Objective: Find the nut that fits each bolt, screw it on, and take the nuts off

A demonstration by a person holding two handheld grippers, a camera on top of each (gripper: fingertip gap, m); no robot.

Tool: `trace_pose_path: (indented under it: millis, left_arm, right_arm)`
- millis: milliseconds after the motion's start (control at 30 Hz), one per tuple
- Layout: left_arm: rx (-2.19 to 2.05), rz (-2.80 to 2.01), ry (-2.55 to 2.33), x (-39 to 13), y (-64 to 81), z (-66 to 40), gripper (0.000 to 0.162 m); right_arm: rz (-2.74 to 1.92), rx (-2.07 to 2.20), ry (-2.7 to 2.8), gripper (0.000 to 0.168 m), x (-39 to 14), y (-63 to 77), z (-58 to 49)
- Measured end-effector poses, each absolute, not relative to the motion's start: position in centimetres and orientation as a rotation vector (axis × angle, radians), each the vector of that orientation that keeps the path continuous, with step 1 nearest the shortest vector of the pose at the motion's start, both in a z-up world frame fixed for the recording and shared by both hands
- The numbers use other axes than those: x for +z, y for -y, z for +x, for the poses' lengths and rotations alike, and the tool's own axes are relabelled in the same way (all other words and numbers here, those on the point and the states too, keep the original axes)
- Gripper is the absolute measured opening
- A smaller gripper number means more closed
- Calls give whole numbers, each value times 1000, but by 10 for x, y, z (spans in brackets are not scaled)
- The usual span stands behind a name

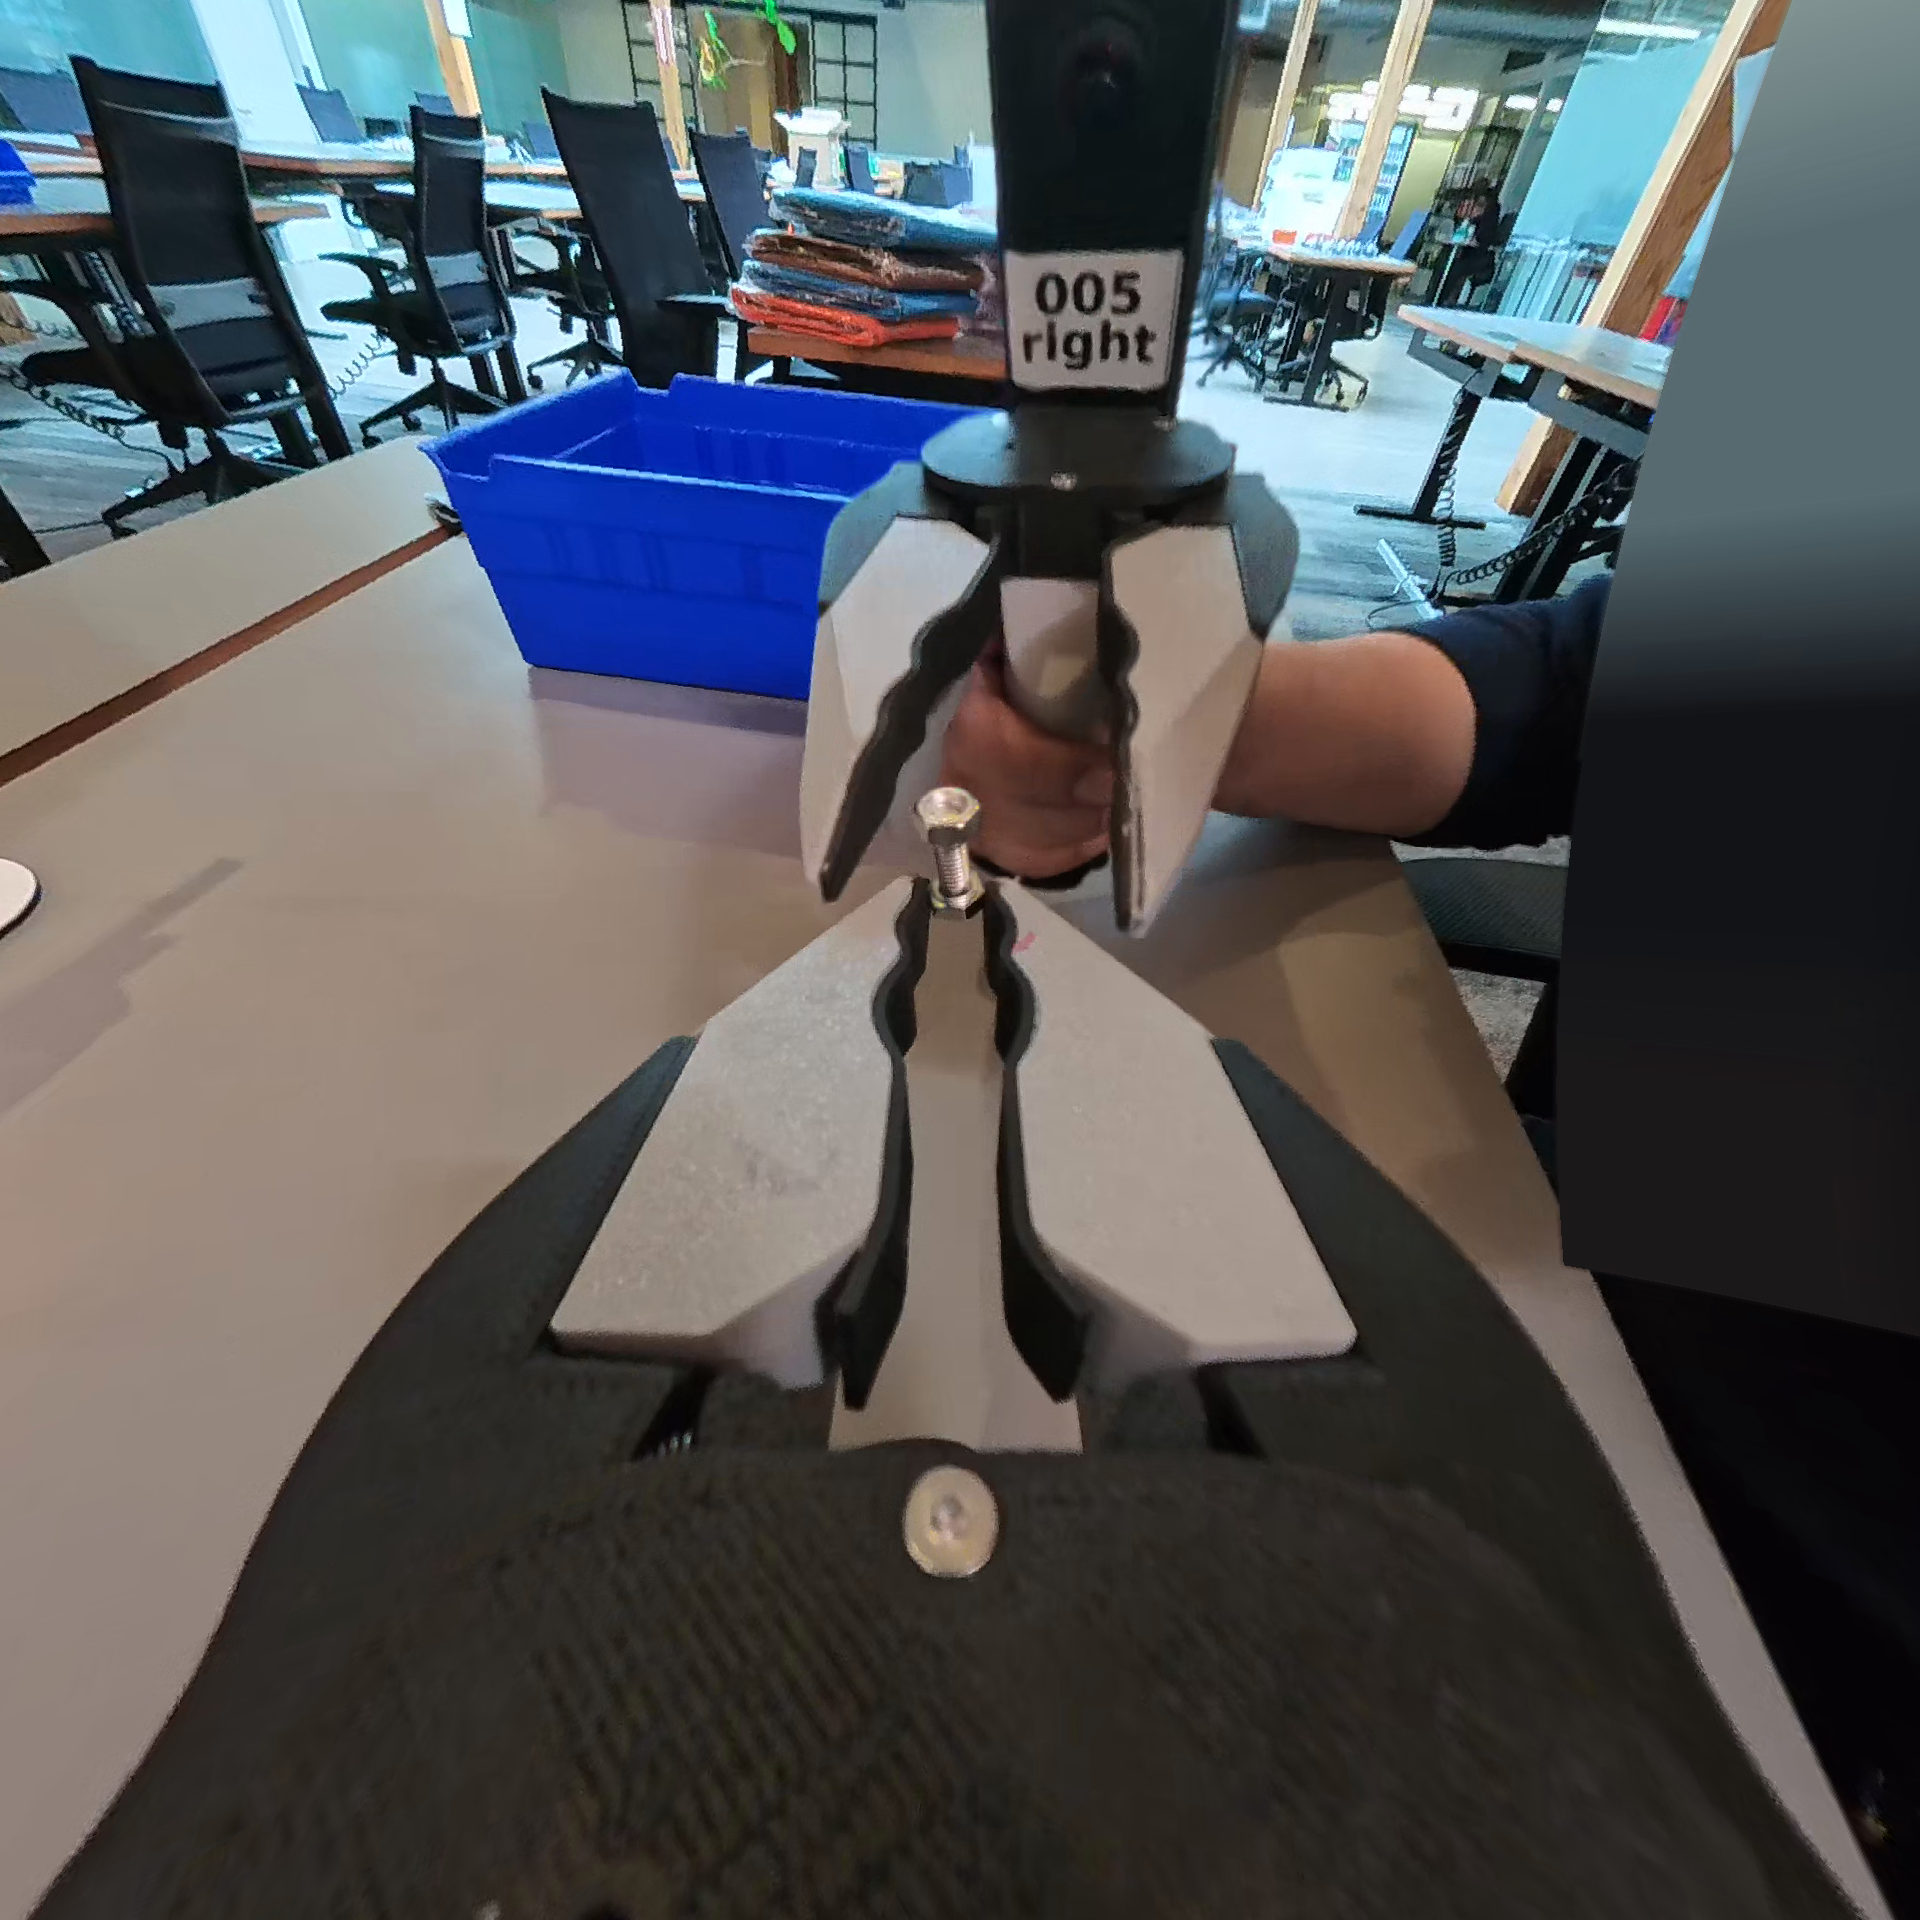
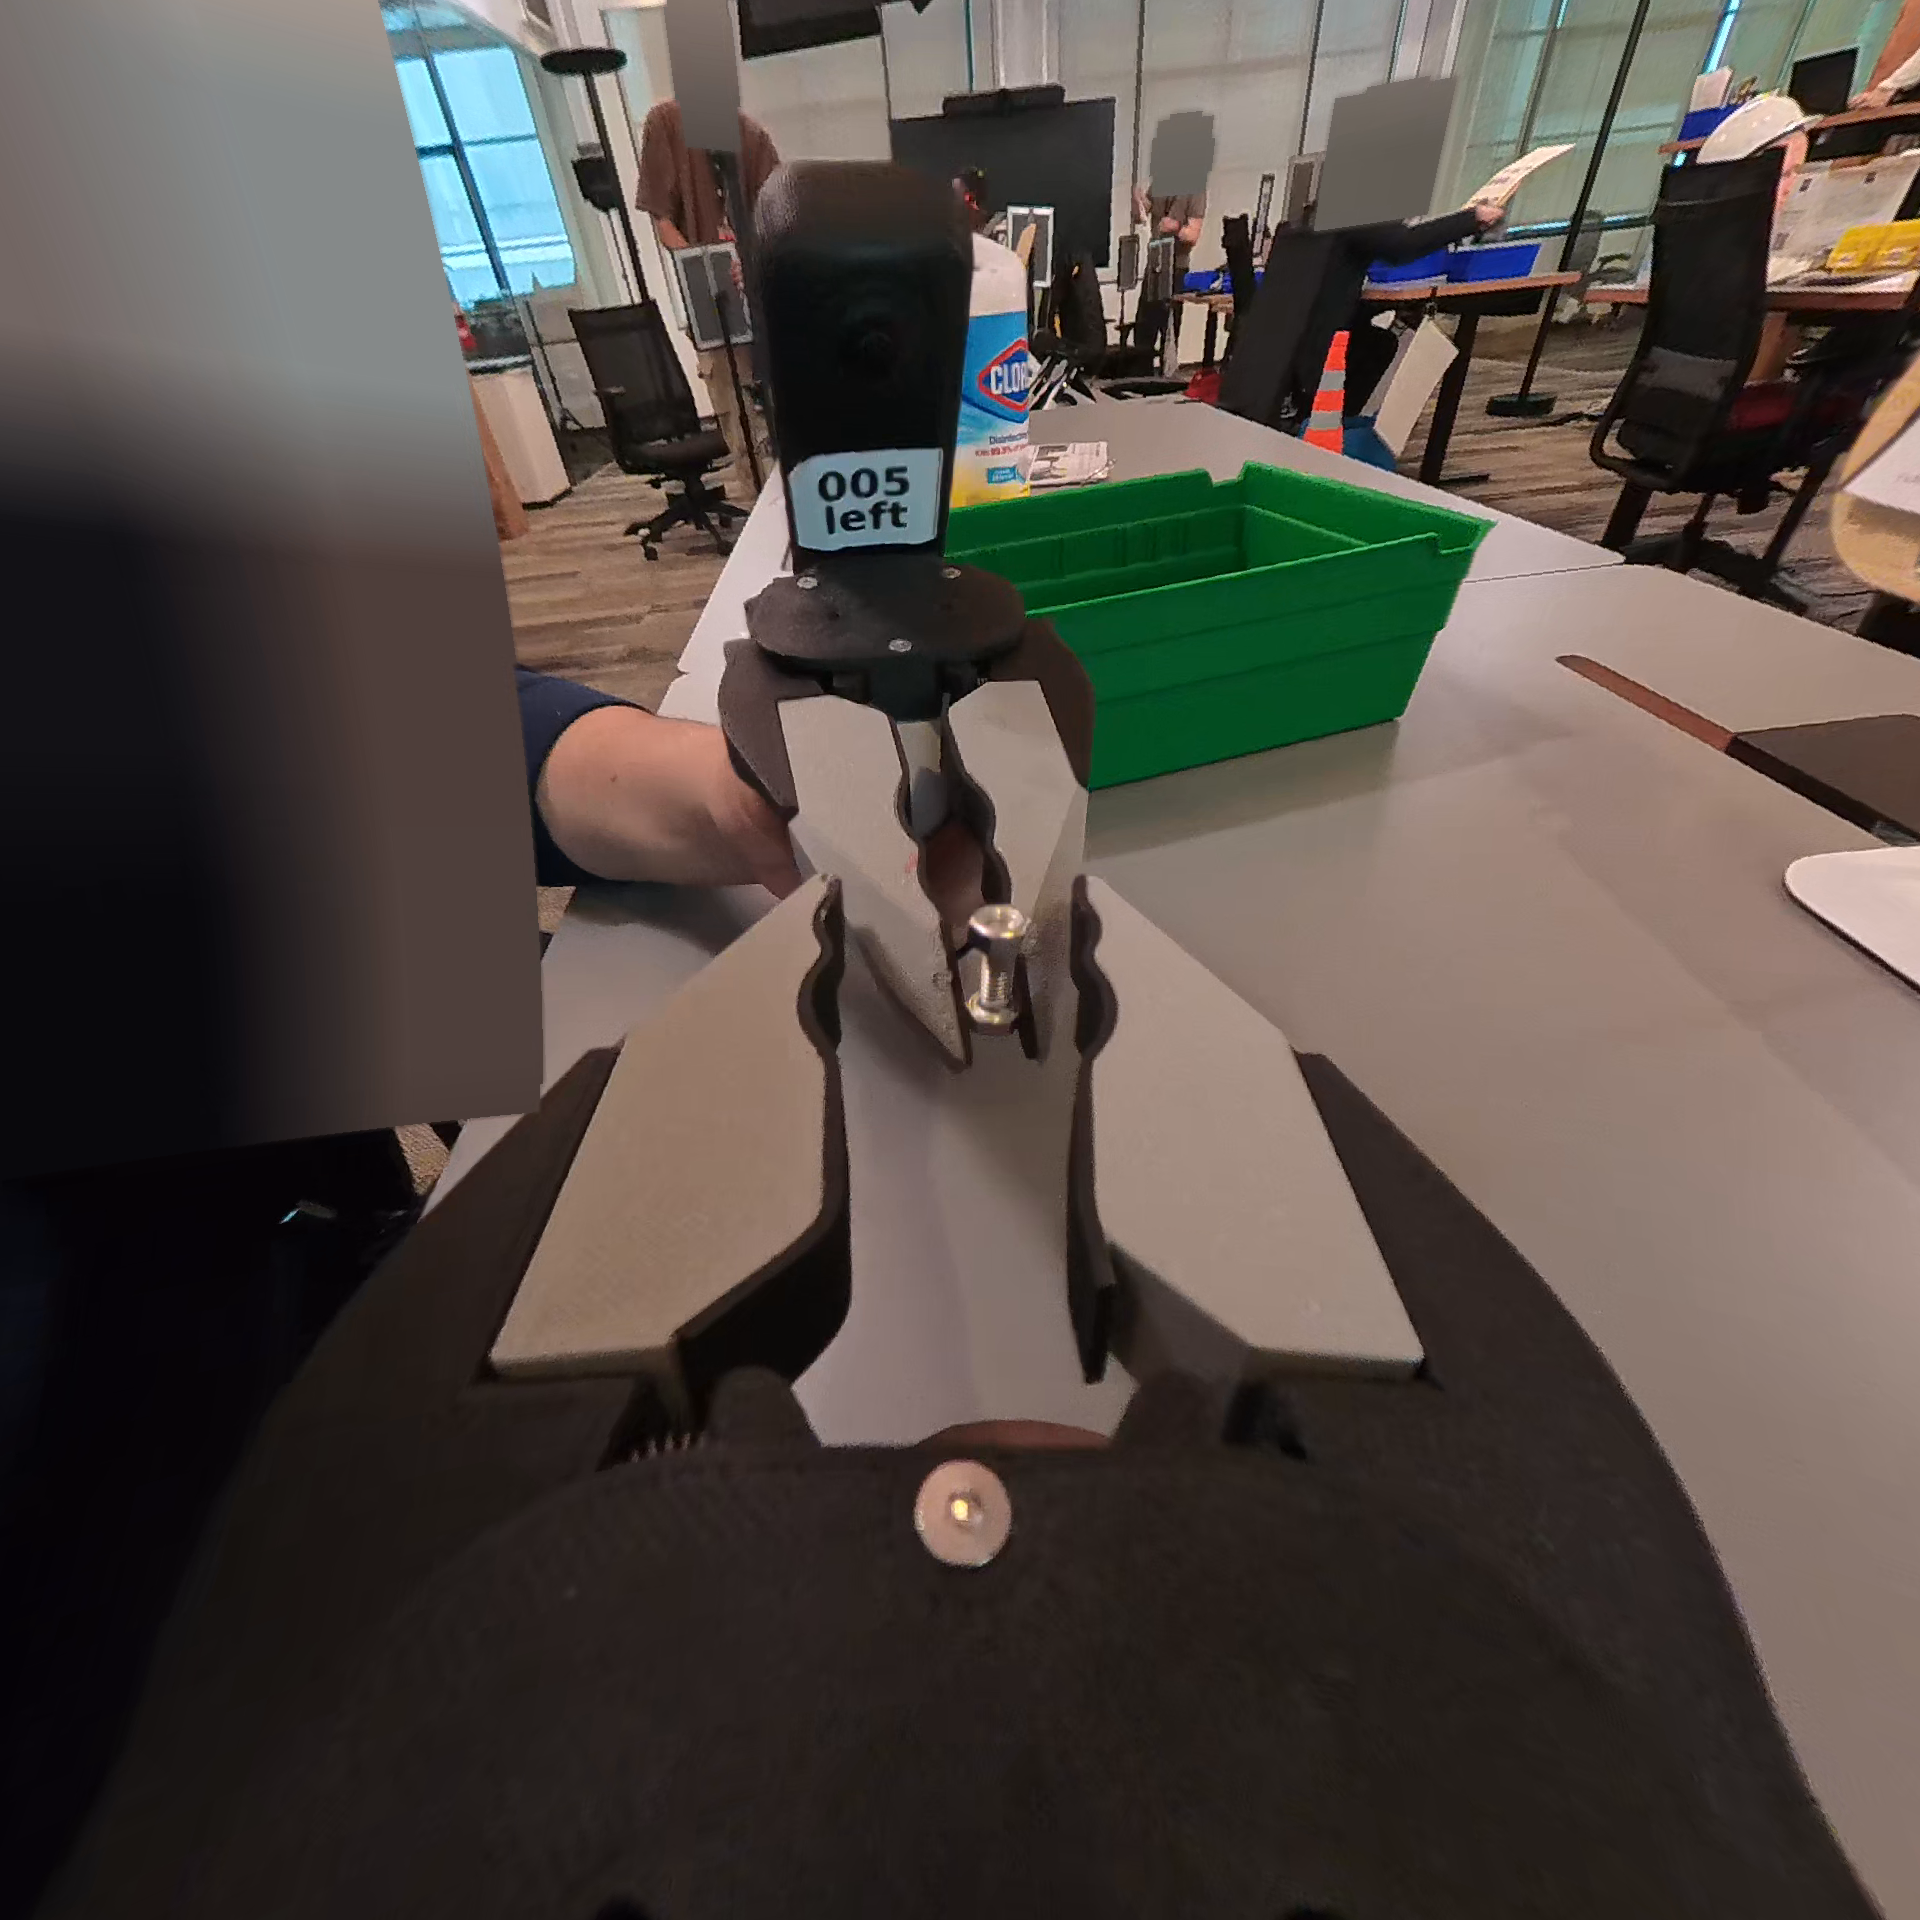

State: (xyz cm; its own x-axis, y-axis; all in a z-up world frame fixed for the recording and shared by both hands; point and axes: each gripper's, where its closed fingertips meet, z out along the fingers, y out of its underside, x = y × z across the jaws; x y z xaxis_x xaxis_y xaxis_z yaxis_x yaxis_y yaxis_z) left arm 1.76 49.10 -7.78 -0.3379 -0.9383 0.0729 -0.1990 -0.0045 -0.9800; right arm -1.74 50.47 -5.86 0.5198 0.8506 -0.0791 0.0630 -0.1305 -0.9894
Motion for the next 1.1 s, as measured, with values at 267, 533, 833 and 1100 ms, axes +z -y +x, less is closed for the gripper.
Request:
trace_pose_path:
  millis: [267, 533, 833, 1100]
  left_arm:
    - [-1418, -1247, -1525, -73, -502, 17, 8]
    - [-1416, -1273, -1515, -74, -509, 16, 8]
    - [-1409, -1262, -1536, -73, -496, 20, 8]
    - [-1402, -1318, -1458, -71, -514, 18, 8]
  right_arm:
    - [-1522, 831, 781, 50, -52, -504, -21]
    - [-1522, 804, 723, 48, -46, -511, -5]
    - [-1512, 807, 762, 63, -53, -508, -30]
    - [-1502, 781, 735, 67, -51, -510, -26]
